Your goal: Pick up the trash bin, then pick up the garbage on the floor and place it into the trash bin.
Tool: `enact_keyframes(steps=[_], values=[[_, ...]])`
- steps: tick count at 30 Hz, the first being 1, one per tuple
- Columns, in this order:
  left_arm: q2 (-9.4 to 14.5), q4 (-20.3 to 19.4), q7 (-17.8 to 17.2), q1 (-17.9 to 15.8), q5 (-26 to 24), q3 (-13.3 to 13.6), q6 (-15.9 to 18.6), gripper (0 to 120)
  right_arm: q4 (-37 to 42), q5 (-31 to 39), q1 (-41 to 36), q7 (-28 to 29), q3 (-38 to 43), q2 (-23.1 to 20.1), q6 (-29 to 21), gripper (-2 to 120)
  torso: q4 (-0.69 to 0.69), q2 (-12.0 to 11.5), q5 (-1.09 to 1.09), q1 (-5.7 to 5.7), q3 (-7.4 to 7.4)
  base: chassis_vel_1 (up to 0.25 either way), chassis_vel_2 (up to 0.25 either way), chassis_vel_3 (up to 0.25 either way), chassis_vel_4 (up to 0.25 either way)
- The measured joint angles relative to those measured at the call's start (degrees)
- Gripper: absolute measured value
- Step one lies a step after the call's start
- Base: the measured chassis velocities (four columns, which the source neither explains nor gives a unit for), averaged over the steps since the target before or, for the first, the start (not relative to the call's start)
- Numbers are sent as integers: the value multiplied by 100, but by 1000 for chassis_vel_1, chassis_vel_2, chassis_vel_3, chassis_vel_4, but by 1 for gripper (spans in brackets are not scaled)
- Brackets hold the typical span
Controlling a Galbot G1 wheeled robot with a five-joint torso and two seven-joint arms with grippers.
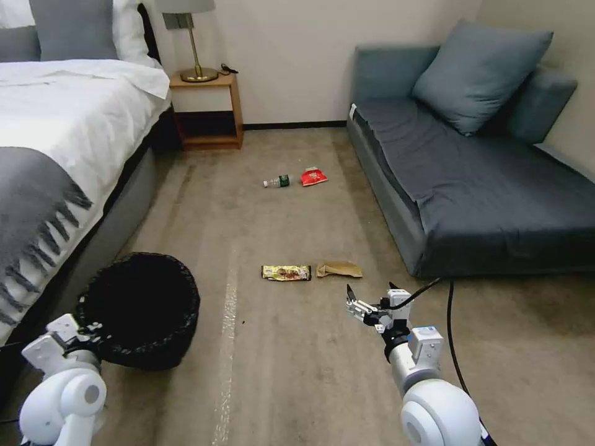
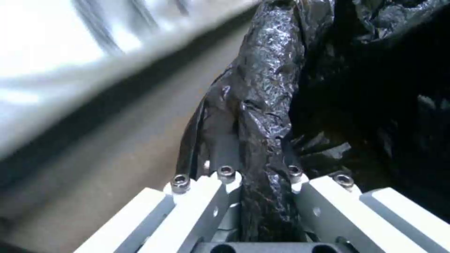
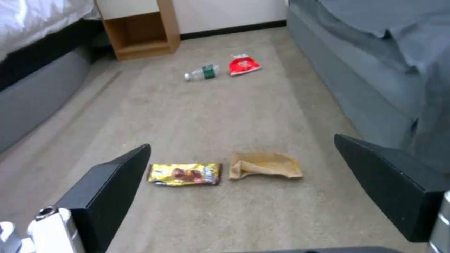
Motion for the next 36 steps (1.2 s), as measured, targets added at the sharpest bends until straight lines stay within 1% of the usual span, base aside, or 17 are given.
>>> enact_keyframes(steps=[1, 2, 3, 5, 6, 7, 8, 14, 24, 28, 31, 36], values=[[-11, -35, 0, 58, 156, -4, -51, 3, 33, 85, -3, 1, -3, 0, -14, 100, 1, 0, 0, 0, 0, 0, 0, 0, 0], [-11, -35, 0, 58, 156, -4, -51, 3, 33, 85, -3, 1, -3, 0, -14, 100, 1, 0, 0, 0, 0, 0, 0, 0, 0], [-27, -84, 0, 141, 384, -6, -134, 3, 71, 172, -5, 0, -11, 2, -24, 100, 0, 0, 0, 0, 0, 0, 0, 0, 0], [-38, -124, 2, 212, 651, -4, -241, 3, 88, 199, 1, -27, -32, 5, -24, 100, 0, 0, 0, 0, 0, 0, 0, 0, 0], [-38, -124, 2, 212, 651, -4, -241, 3, 88, 199, 1, -27, -32, 5, -24, 100, 0, 0, 0, 0, 0, 0, 0, 0, 0], [-44, -146, 6, 249, 803, -1, -308, 3, 89, 194, 8, -63, -46, 9, -24, 100, 0, 0, 0, 0, 0, 0, 0, 0, 0], [-65, -304, 20, 381, 932, 16, -371, 3, 74, 71, 9, -203, -80, 33, -28, 100, 1, 0, 0, 0, 0, 0, 0, 0, 0], [-109, -524, 46, 532, 887, 62, -374, 3, 8, -69, -28, -248, -110, 77, -21, 100, 0, 1, 0, 0, 0, 0, 0, 0, 0], [-101, -548, 90, 636, 813, 78, -478, 3, -83, -154, -52, -298, -115, 124, 56, 100, 0, 1, 0, 0, -1, 0, 0, 0, 0], [-88, -625, 108, 718, 797, 131, -499, 3, -124, -174, -63, -299, -101, 157, 79, 100, 1, 1, 0, 0, -1, -66, 71, 65, -61], [-78, -688, 111, 708, 796, 165, -499, 3, -150, -174, -49, -296, -45, 195, 89, 100, 1, 1, 0, 0, -1, -131, 129, 115, -128], [-54, -682, 112, 687, 784, 183, -498, 3, -239, -211, -60, -298, -41, 205, 166, 100, -1, 1, 0, 0, 0, -153, 141, 138, -150]])
